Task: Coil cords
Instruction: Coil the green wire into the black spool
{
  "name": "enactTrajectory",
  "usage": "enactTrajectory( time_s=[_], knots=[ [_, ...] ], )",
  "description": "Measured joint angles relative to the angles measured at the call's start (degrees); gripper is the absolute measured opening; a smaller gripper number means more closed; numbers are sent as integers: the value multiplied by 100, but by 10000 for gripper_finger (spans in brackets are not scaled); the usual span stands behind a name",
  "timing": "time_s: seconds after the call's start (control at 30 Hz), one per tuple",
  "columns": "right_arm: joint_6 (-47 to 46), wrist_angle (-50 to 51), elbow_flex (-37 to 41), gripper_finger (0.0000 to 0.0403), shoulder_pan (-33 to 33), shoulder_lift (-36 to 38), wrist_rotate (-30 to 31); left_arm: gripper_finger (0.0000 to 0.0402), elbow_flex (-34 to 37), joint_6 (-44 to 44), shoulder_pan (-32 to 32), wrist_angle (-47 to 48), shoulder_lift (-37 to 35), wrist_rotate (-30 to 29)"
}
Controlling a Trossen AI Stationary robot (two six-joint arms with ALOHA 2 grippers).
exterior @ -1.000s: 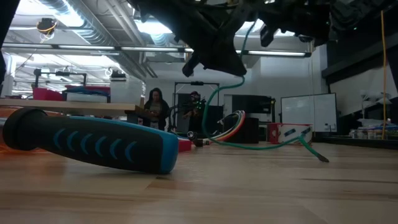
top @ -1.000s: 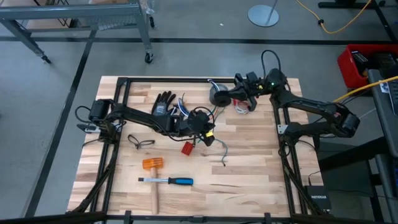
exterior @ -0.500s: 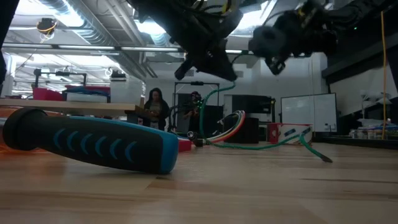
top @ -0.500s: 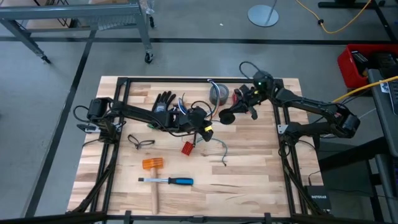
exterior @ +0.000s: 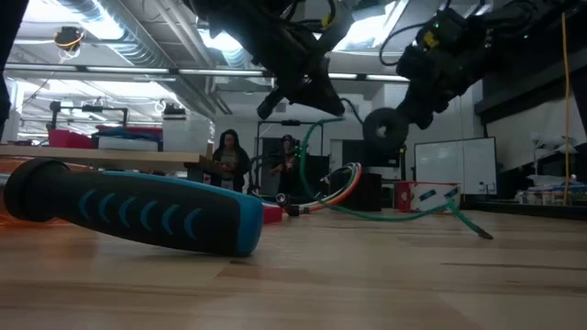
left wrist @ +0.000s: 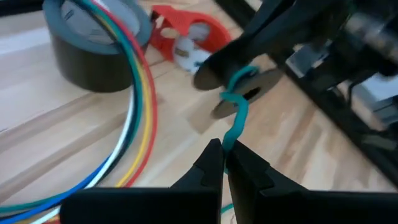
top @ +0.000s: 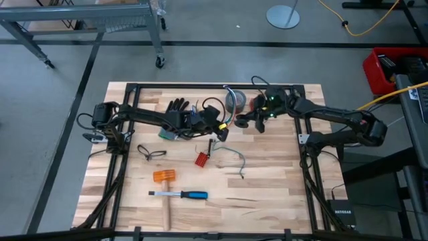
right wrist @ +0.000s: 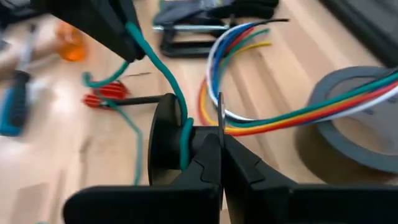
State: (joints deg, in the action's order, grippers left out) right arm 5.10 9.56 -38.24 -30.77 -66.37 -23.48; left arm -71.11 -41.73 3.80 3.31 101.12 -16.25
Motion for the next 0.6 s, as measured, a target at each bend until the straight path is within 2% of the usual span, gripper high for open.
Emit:
enactTrajectory(
  time_s=[0.27,0.47,0.6],
  knots=[
    [-34,-543,2,1,803,-26,1578,1,0,-340,125,-690,-2,236],
    [-313,-1213,4,1,1176,-26,2358,1,-2,-331,41,-1267,24,236],
    [-583,-1721,4,1,1207,-58,2449,1,-4,-329,-38,-1679,131,227]
  ],
)
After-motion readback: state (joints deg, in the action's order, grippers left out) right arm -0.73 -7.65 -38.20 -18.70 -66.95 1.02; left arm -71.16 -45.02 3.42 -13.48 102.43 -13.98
